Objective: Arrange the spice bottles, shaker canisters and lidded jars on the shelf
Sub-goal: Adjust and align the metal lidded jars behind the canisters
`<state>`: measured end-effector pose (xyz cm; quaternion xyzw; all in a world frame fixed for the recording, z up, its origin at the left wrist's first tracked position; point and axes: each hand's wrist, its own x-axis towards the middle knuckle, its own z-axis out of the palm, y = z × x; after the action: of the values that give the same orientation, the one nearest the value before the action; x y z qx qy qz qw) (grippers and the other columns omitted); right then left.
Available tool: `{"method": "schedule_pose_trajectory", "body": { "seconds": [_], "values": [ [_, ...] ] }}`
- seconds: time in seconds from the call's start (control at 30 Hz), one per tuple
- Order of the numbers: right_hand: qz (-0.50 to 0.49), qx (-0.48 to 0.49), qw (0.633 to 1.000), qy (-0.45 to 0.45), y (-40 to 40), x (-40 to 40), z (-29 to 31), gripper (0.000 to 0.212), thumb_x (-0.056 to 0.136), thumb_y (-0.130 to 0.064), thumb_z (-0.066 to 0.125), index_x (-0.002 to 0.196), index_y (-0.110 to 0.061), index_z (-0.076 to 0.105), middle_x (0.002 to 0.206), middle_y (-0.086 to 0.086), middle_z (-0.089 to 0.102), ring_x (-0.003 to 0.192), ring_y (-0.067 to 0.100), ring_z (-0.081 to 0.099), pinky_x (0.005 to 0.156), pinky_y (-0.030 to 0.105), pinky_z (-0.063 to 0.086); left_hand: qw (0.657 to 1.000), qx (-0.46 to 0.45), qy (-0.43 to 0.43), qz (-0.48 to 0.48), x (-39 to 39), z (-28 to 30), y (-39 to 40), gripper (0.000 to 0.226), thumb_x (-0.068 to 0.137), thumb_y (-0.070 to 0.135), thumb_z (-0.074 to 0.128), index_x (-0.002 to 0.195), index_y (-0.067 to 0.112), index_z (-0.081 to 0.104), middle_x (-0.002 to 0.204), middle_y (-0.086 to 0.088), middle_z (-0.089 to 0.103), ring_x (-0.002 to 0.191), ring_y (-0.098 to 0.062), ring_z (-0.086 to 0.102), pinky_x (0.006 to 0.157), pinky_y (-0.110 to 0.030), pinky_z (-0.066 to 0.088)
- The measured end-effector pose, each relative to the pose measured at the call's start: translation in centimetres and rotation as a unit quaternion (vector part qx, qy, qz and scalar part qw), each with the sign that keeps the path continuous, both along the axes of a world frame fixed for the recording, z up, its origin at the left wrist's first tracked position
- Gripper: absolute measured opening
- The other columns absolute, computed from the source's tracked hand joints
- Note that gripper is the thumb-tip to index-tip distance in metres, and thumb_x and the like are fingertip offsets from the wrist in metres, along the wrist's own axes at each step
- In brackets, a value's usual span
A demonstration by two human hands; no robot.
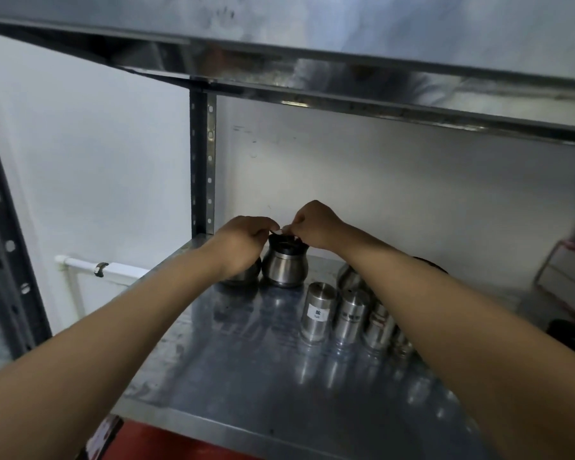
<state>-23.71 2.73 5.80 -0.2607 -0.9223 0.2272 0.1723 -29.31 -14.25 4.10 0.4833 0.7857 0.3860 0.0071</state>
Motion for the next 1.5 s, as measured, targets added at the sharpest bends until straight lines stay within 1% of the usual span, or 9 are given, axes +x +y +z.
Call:
{"method": "schedule_pose_trajectory", "body": {
  "seconds": [0.1, 0.23, 0.33, 0.43, 0.63, 0.9, 1.1, 1.3, 1.5],
  "values": [
    [0.01, 0.003, 1.0, 0.004, 0.0, 0.4, 0.6, 0.038, 0.083, -0.027, 0.072, 0.088, 0.011, 0.071, 0.079, 0.02, 0.068, 0.071, 0.02, 0.058, 0.065, 0.028, 0.043, 1.0, 0.016, -0.018, 0.006, 0.1, 0.3, 0.0, 0.037, 0.098, 0.01, 0.033, 0.121, 0.015, 0.061, 0.121, -0.011, 0.063, 0.1, -0.023, 0.058, 0.078, -0.025, 0.041],
    [0.038, -0.005, 0.999, 0.007, -0.1, 1.3, 1.6, 0.027, 0.084, -0.023, 0.073, 0.088, 0.004, 0.075, 0.078, 0.008, 0.065, 0.074, 0.016, 0.059, 0.065, 0.025, 0.045, 0.998, 0.036, -0.049, 0.005, -0.2, 0.4, 0.1, 0.036, 0.097, 0.009, 0.034, 0.121, 0.012, 0.061, 0.077, -0.008, 0.061, 0.06, -0.02, 0.05, 0.055, -0.029, 0.039],
    [0.05, -0.005, 0.999, 0.017, 0.0, 2.1, 2.0, 0.021, 0.084, -0.017, 0.071, 0.09, 0.002, 0.076, 0.08, 0.008, 0.067, 0.069, 0.014, 0.058, 0.067, 0.026, 0.047, 0.998, 0.035, -0.042, 0.006, 0.0, 0.6, 0.0, 0.033, 0.098, 0.011, 0.035, 0.119, 0.01, 0.061, 0.106, -0.027, 0.063, 0.088, -0.042, 0.057, 0.074, -0.04, 0.049],
    [0.064, 0.009, 0.998, 0.008, 0.3, 2.6, 2.3, 0.016, 0.086, -0.007, 0.063, 0.095, -0.002, 0.075, 0.084, 0.006, 0.067, 0.067, 0.008, 0.057, 0.057, 0.016, 0.043, 0.998, 0.034, -0.044, 0.001, 0.0, 0.6, 0.1, 0.032, 0.098, 0.013, 0.036, 0.117, 0.011, 0.061, 0.111, -0.029, 0.06, 0.076, -0.039, 0.053, 0.064, -0.032, 0.04],
    [0.091, 0.023, 0.996, -0.003, 0.6, 2.5, 1.9, 0.022, 0.085, 0.003, 0.058, 0.098, -0.003, 0.075, 0.088, 0.008, 0.068, 0.076, 0.013, 0.058, 0.053, 0.007, 0.042, 1.0, 0.015, -0.017, 0.021, -0.3, 0.3, 0.6, 0.031, 0.098, 0.018, 0.038, 0.116, 0.014, 0.063, 0.116, -0.012, 0.065, 0.105, -0.029, 0.057, 0.085, -0.03, 0.042],
    [0.101, 0.036, 0.994, -0.03, 0.3, 1.0, 0.9, 0.028, 0.083, 0.008, 0.055, 0.093, -0.007, 0.077, 0.096, 0.011, 0.073, 0.087, 0.017, 0.062, 0.072, 0.022, 0.048, 0.997, -0.037, 0.064, 0.026, -0.4, -0.1, 0.7, 0.033, 0.098, 0.023, 0.04, 0.125, 0.019, 0.059, 0.134, -0.004, 0.057, 0.123, -0.022, 0.049, 0.103, -0.034, 0.039],
    [0.103, 0.025, 0.994, -0.035, -0.1, 0.3, 0.4, 0.027, 0.086, 0.005, 0.056, 0.099, -0.009, 0.076, 0.102, 0.01, 0.072, 0.095, 0.02, 0.064, 0.075, 0.027, 0.049, 0.998, -0.031, 0.057, -0.007, -0.1, -0.4, 0.3, 0.033, 0.095, 0.013, 0.04, 0.113, 0.022, 0.067, 0.123, -0.005, 0.063, 0.113, -0.023, 0.056, 0.098, -0.043, 0.045],
    [0.103, 0.025, 0.994, -0.041, -0.2, 0.0, 0.4, 0.027, 0.084, 0.005, 0.057, 0.099, -0.008, 0.076, 0.095, 0.008, 0.071, 0.086, 0.016, 0.061, 0.064, 0.019, 0.043, 0.995, -0.052, 0.081, -0.033, -0.5, -0.9, 0.5, 0.038, 0.094, 0.01, 0.04, 0.117, 0.025, 0.066, 0.128, -0.001, 0.062, 0.115, -0.018, 0.056, 0.098, -0.034, 0.045],
    [0.103, 0.023, 0.994, -0.041, 0.0, -0.1, 0.3, 0.024, 0.085, 0.002, 0.06, 0.099, -0.008, 0.077, 0.1, 0.01, 0.073, 0.088, 0.018, 0.063, 0.069, 0.023, 0.047, 0.994, -0.049, 0.093, -0.041, -0.6, -1.1, 0.6, 0.038, 0.094, 0.01, 0.041, 0.12, 0.023, 0.064, 0.13, -0.002, 0.06, 0.119, -0.018, 0.054, 0.102, -0.034, 0.042]
  ]
}}
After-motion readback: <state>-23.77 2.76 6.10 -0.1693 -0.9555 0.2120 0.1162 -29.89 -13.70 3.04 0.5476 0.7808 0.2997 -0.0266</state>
